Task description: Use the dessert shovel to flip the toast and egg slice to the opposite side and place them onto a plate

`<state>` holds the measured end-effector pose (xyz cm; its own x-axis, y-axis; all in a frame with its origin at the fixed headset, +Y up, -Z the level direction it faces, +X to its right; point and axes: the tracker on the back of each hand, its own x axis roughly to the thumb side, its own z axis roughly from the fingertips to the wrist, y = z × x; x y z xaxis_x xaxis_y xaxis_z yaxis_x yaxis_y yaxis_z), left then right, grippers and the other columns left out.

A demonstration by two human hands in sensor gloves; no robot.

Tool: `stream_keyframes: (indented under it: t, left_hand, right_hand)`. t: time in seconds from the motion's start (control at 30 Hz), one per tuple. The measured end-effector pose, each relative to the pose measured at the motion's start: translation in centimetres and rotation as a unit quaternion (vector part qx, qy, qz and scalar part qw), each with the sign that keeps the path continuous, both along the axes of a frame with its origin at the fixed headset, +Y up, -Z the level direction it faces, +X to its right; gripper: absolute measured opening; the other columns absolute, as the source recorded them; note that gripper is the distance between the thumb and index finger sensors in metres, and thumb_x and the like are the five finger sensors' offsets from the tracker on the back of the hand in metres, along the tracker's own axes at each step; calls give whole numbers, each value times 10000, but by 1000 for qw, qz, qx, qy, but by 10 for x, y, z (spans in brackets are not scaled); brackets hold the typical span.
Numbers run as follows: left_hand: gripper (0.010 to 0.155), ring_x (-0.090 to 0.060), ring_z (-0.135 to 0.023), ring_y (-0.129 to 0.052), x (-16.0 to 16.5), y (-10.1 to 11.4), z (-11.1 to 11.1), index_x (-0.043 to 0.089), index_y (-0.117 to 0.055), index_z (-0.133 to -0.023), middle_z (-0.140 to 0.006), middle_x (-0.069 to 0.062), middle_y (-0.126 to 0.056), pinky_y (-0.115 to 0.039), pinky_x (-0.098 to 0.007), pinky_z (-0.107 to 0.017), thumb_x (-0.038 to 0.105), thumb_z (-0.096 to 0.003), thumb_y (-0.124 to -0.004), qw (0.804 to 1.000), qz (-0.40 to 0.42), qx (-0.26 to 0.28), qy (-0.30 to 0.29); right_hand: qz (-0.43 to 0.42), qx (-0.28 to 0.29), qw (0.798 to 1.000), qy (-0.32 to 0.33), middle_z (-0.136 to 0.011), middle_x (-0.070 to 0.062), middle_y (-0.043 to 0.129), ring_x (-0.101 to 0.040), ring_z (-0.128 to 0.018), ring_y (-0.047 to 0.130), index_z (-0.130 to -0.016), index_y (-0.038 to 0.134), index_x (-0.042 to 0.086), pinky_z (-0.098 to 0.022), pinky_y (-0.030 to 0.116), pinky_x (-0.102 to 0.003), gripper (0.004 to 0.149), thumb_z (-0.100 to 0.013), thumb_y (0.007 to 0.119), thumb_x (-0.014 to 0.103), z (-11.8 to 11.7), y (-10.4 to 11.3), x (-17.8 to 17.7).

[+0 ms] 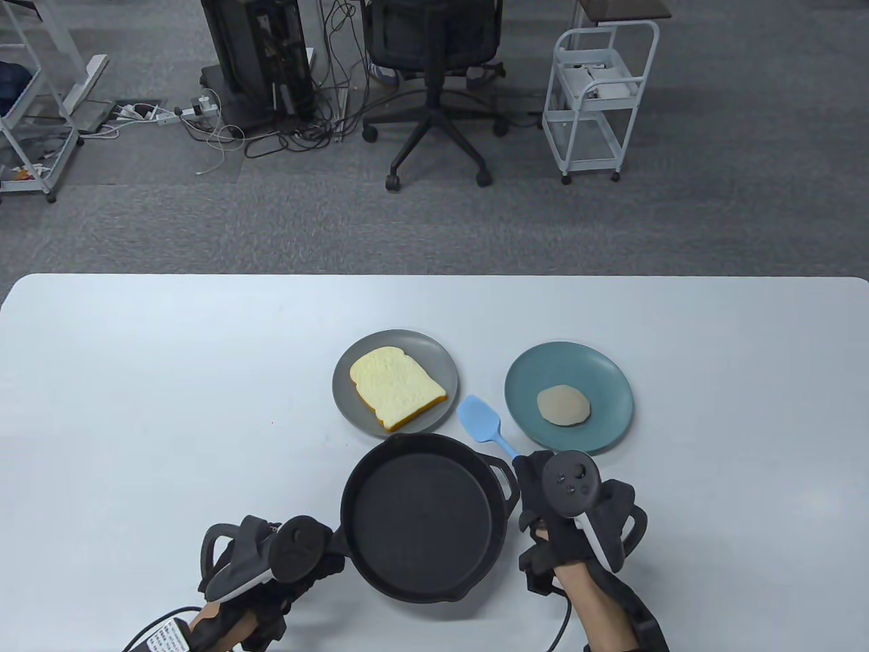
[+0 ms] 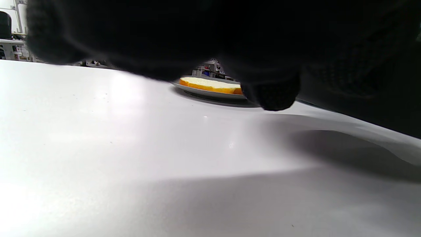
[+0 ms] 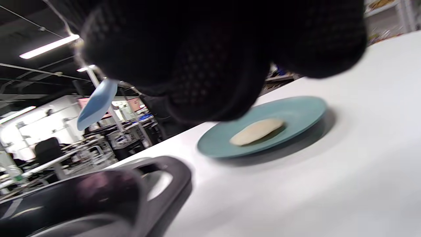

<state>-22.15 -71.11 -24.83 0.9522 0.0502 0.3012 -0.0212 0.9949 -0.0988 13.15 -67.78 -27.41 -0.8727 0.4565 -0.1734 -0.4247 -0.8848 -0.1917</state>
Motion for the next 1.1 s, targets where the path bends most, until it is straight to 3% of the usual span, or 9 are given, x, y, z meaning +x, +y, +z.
stream_keyframes:
  t: [0.2,0.57,1.1]
  left_hand:
    - [491,-157,-55,-987,-5,0,-5,311,-991,-639,-177,136,-995,-901,-399,-284,623,-288,-850,1000,7,-13,8]
    - [489,-161,-60,-989,-12,-6,-12,314,-991,-636,-178,132,-997,-900,-402,-293,622,-283,-852,999,7,-30,14]
    - [487,-162,-72,-996,-11,-5,-11,318,-992,-635,-183,132,-999,-901,-404,-307,622,-280,-851,1000,-7,-29,-2]
  right_hand:
    - [-96,-9,995,36,-328,123,1040,-136,-278,1073,-714,956,162,-247,893,-361,490,-453,743,519,11,-14,0]
    - [-131,-23,991,29,-331,121,1041,-139,-283,1075,-713,955,160,-250,893,-364,490,-453,744,517,12,-24,12]
    - [-152,-55,984,-78,-352,113,1042,-149,-302,1074,-730,943,153,-264,889,-371,496,-453,738,509,-10,-53,51]
